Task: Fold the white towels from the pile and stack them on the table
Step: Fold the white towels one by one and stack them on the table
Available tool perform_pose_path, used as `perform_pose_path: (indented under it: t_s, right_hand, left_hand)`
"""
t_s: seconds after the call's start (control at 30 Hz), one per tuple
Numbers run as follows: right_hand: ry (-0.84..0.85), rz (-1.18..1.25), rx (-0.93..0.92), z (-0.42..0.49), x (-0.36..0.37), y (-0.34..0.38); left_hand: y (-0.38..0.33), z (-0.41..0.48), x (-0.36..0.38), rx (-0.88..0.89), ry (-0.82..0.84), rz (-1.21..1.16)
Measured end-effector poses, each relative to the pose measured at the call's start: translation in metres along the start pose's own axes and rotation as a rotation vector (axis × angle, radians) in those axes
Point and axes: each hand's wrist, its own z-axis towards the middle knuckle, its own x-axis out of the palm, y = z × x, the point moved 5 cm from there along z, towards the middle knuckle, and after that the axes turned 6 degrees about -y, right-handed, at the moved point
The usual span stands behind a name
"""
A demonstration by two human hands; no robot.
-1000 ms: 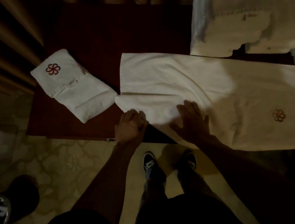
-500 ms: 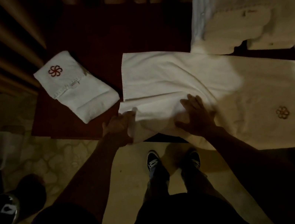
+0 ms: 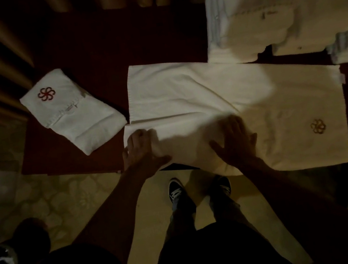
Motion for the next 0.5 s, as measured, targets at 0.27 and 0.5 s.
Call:
perform_pose_path:
  t_s: [0.27, 0.5]
  right_hand:
    - [0.18, -0.013, -0.026, 0.013, -0.001, -0.006]
    - [0.211, -0.031, -0.108, 0.017, -0.01, -0.009]
  left_hand:
    - [0.013, 0.007, -0.002, 0.051, 0.119, 0.093]
    - [0.011, -0.006, -0.003, 0.15, 0.237, 0.34]
